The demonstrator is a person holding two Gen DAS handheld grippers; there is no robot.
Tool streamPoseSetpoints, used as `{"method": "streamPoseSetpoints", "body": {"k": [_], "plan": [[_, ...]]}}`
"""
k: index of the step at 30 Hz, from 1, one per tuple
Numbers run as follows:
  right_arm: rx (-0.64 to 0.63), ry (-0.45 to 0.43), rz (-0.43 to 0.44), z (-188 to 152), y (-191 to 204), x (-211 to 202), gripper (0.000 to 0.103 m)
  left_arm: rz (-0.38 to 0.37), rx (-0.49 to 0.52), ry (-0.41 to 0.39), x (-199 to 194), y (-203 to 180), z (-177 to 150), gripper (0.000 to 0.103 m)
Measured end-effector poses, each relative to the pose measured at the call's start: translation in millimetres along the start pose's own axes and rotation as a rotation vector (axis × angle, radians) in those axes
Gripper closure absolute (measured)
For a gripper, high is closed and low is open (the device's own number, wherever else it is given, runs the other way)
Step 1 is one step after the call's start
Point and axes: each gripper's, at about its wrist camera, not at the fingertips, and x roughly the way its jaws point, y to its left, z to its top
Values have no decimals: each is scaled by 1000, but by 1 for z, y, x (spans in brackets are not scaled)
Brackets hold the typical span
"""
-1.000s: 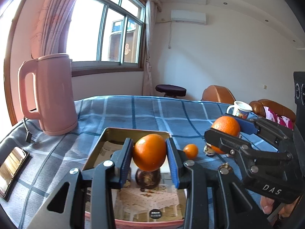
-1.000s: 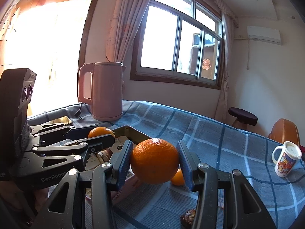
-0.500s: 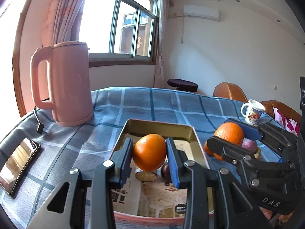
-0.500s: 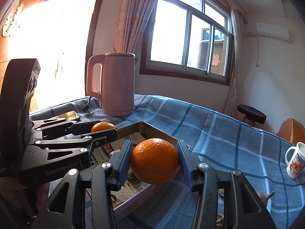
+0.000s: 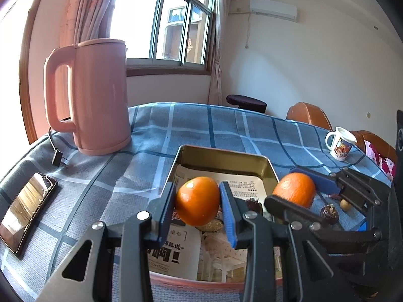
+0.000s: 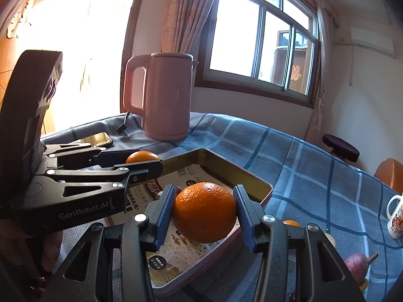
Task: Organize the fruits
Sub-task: 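Lower the large orange with the right tool while the left tool lowers its orange into the tin, then open the right tool releasing its orange while the left tool releases its orange into the tin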
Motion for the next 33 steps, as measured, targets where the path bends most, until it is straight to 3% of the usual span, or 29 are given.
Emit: {"method": "streamPoseSetpoints", "body": {"k": [17,19,21,23,29,33], "plan": [[-57,178,55,-5,14,29,53,-19,-6,80,13,1,-2,65],[-54,186,60,-6,14,30,48,-1,-4,65,10,1,-2,58],[-41,166,46,-5,12,26,37,19,-4,42,6,0,-1,36],[-23,134,36,-5,8,19,34,28,-20,11,1,0,-1,29],[28,55,-70,-13,-22,-21,34,-2,-15,-39,-13,-16,4,28],[105,13,-180,-22,-63,-60,34,-30,30,-63,-17,-42,6,20]]}}
